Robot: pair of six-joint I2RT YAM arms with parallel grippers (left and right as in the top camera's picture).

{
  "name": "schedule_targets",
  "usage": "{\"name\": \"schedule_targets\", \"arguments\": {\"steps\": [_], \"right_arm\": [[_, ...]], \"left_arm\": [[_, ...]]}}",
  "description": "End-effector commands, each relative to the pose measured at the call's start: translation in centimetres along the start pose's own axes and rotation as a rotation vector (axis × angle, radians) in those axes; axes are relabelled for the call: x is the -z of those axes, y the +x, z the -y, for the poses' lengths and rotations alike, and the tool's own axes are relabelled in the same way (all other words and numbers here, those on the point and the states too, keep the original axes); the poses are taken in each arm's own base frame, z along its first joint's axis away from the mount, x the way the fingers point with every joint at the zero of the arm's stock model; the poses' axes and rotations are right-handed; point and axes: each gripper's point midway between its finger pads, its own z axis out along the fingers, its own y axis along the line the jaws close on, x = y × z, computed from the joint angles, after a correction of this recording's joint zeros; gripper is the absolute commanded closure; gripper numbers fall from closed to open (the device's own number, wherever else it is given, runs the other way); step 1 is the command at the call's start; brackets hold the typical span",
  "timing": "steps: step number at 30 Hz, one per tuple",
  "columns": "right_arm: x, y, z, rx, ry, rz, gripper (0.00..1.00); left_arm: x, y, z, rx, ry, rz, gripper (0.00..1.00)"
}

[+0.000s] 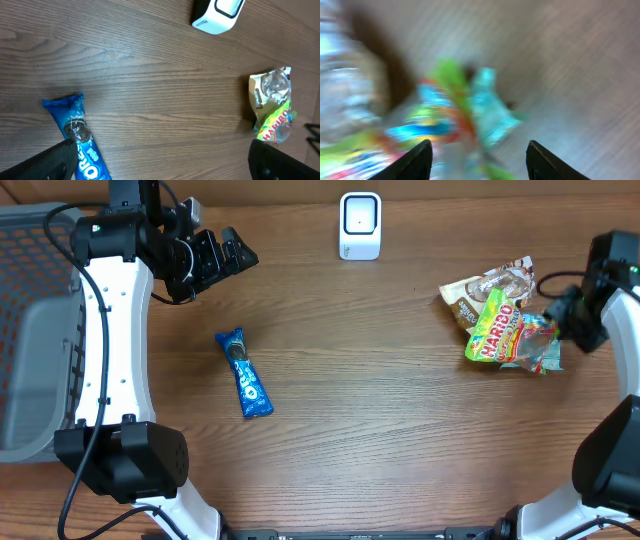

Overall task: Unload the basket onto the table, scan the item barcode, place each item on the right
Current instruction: 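Carry the Haribo bag right and drop it beside the bread bag, then move the right gripper to the blue Oreo pack and grasp it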

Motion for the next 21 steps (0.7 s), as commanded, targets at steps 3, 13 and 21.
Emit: {"name": "schedule_targets", "arguments": {"steps": [3, 13, 21], "right_arm": [[8.8, 1.4, -12.0, 0.292, -0.507, 0.023, 0.39], [10.2, 16.9, -26.0, 0.656, -0.762, -0.150, 0.33], [6.0, 30.5, -32.4, 0.787, -0.785, -0.304, 0.33]], "left_arm": [[0.4, -0.4, 0.7, -0.002, 0.015, 0.016, 0.00], [0.4, -0.4, 0.7, -0.002, 0.015, 0.016, 0.00], [0.4, -0.4, 0.7, -0.003, 0.015, 0.016, 0.00]]}}
